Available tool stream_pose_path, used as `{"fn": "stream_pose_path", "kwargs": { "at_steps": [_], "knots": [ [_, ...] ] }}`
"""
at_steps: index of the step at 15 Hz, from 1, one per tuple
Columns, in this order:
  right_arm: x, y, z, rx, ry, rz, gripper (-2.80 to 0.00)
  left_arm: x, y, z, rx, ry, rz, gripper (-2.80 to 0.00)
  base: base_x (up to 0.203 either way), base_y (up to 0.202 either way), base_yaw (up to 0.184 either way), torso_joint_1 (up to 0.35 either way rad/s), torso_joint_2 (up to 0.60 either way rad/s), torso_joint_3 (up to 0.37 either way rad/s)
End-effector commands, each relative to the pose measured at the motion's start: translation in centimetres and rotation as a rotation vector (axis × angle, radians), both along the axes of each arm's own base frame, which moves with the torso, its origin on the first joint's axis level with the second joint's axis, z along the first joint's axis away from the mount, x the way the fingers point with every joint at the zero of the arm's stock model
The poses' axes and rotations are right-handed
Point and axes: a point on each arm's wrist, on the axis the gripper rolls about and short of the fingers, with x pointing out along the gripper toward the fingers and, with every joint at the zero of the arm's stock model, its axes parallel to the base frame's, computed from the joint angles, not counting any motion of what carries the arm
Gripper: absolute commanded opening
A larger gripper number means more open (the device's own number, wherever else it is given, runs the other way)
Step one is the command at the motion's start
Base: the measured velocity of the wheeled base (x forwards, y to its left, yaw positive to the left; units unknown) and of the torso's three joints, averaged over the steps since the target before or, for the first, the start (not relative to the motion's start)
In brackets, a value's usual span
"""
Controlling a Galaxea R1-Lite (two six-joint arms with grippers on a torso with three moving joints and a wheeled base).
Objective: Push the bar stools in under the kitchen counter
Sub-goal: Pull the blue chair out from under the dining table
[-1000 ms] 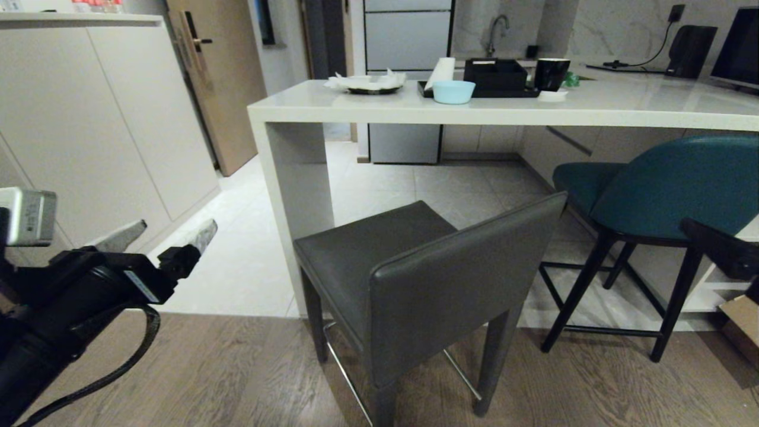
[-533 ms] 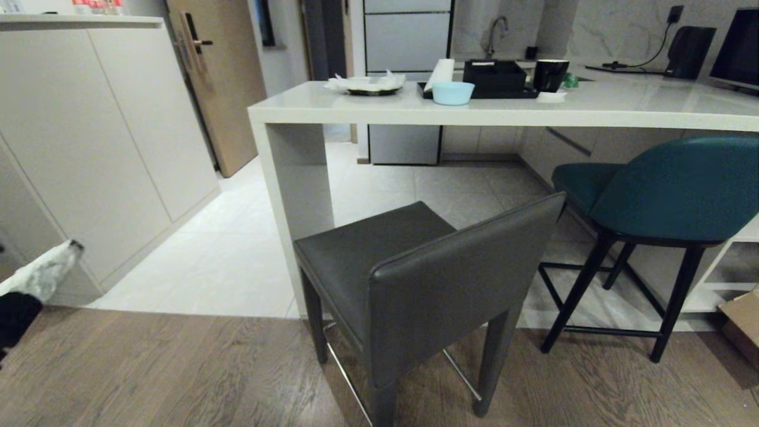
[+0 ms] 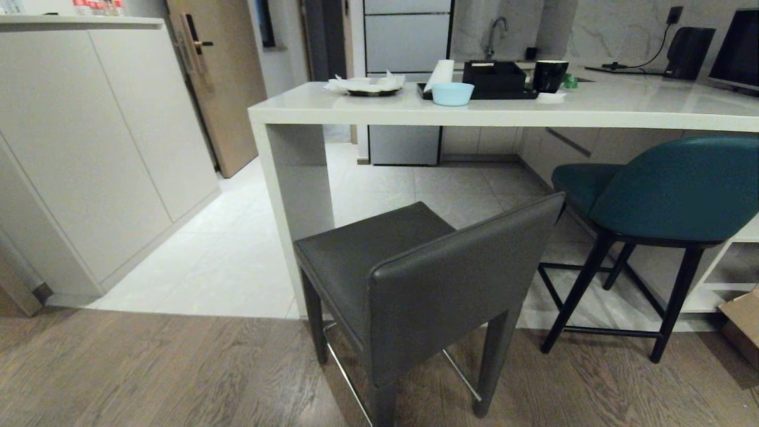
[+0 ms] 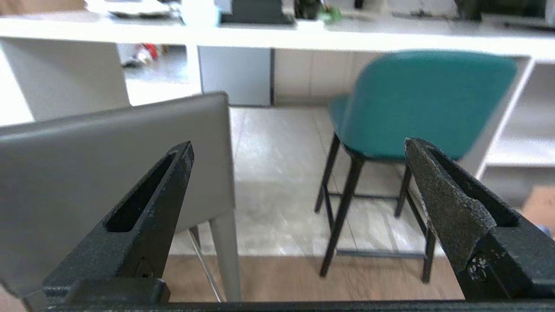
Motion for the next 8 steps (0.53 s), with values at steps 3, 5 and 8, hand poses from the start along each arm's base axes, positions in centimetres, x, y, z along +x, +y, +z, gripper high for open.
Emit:
{"fn": "stream_pose_path", "kwargs": {
  "at_steps": [3,5,8],
  "knots": [
    [-0.6,-0.1,-0.3,-0.009,-0.022,0.037,0.0,-1.9,-0.2,-2.8,0.022,-0.049,-0.053,0.0,0.0,0.0,0.0,0.0,0.0,0.0],
    [-1.3,-0.1,-1.8,-0.027,-0.025,0.041,0.0,-2.5,-0.2,-4.4,0.024,-0.027,-0.055,0.0,0.0,0.0,0.0,0.0,0.0,0.0],
    [-2.8,0.0,-5.1,-0.043,0.012,0.066,0.0,-1.9,-0.2,-6.4,0.045,0.039,-0.042,0.0,0.0,0.0,0.0,0.0,0.0,0.0]
  ]
}}
